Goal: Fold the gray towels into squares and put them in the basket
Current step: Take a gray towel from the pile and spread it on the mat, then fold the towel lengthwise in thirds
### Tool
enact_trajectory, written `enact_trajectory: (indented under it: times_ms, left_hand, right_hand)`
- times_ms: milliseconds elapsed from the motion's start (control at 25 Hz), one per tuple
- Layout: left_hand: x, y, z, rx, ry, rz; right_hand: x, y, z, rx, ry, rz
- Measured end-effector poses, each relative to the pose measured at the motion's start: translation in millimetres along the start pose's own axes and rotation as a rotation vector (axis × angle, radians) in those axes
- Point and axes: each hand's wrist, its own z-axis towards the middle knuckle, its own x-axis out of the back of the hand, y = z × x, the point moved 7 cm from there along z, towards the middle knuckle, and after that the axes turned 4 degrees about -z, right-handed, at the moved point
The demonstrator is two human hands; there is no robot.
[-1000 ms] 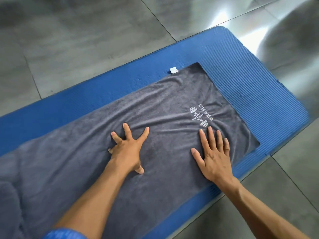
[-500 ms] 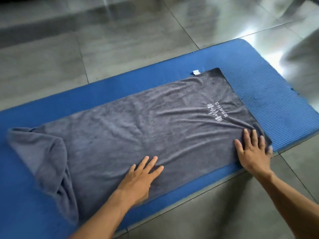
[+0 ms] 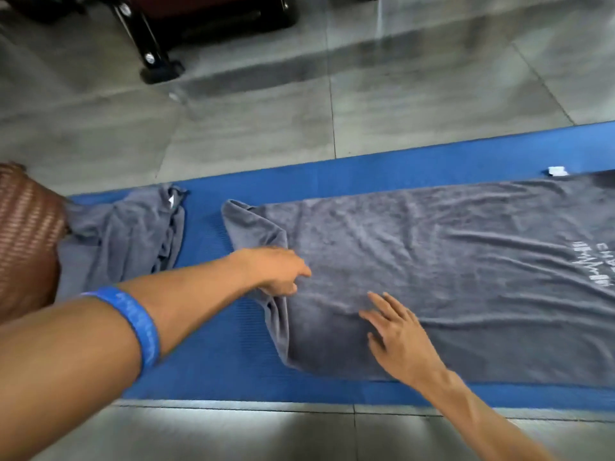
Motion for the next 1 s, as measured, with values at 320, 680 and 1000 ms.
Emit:
enact_trajectory:
  times_ms: [320,680,1000]
  left_hand:
    - [-88,-109,-46,0.245,0.154,-0.376]
    - [-154,-136,29,0.594,0.476,-1.152]
    - [-210,-161,-45,0.732,0.678,-1.593]
  right_hand:
    - [-20,-79,24,0.148,-0.284,-0.014]
    - [-53,-88,-11,0.125,-0.34,-0.084]
    - [-63,-90,3,0.05,-0.288,-0.172]
